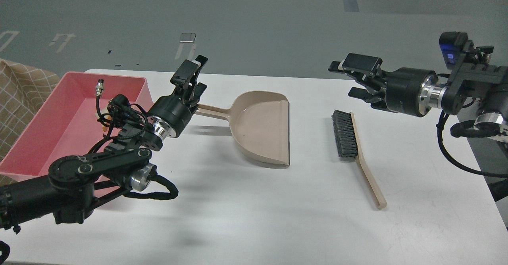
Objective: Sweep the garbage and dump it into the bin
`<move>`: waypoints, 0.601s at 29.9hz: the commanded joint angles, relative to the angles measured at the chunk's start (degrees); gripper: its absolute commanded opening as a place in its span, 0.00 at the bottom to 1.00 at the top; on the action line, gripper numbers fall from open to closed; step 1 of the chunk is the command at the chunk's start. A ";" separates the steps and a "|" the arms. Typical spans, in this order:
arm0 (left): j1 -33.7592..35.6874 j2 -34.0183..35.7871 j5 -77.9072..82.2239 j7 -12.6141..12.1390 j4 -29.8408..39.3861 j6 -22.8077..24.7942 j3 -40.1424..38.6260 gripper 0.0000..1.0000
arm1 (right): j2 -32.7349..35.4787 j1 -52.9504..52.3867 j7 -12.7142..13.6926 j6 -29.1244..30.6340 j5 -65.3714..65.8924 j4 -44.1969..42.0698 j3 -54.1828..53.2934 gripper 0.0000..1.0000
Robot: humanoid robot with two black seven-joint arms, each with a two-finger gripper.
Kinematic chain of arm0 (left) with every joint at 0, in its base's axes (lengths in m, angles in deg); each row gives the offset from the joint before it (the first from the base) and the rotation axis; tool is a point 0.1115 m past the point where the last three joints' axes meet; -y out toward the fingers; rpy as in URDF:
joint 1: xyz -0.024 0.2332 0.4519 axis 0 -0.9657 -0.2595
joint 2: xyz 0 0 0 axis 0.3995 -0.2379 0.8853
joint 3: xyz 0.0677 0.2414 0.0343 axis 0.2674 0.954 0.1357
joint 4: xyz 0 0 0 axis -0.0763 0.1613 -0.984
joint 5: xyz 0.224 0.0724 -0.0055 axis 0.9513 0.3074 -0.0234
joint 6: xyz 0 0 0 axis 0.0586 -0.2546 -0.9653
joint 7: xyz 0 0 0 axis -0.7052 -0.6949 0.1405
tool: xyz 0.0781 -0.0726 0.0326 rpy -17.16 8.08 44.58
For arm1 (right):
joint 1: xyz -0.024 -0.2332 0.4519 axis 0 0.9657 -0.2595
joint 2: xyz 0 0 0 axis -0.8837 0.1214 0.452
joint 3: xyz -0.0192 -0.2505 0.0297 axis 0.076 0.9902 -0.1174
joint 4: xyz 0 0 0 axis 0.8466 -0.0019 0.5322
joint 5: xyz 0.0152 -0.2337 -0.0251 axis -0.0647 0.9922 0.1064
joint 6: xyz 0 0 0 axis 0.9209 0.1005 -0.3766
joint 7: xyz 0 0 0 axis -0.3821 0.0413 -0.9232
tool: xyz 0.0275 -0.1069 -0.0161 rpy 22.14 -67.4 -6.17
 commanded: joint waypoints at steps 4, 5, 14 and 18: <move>6.25 0.05 -0.23 0.00 -1.65 3.19 -1.95 0.98 | -9.47 0.90 -7.07 0.00 0.01 -6.74 -8.99 1.00; 7.64 0.05 -0.14 0.00 -2.18 3.19 -1.95 0.98 | -11.04 0.72 -9.78 0.00 0.01 -8.75 -10.47 1.00; 14.78 -0.47 0.12 0.00 -10.08 14.06 -6.32 0.98 | -18.61 -3.40 -26.58 0.00 -0.69 -20.88 -20.49 1.00; 14.43 -1.09 -0.05 0.00 -13.60 21.89 -12.13 0.98 | -19.85 -6.22 -27.47 0.00 -6.48 -26.16 -22.53 1.00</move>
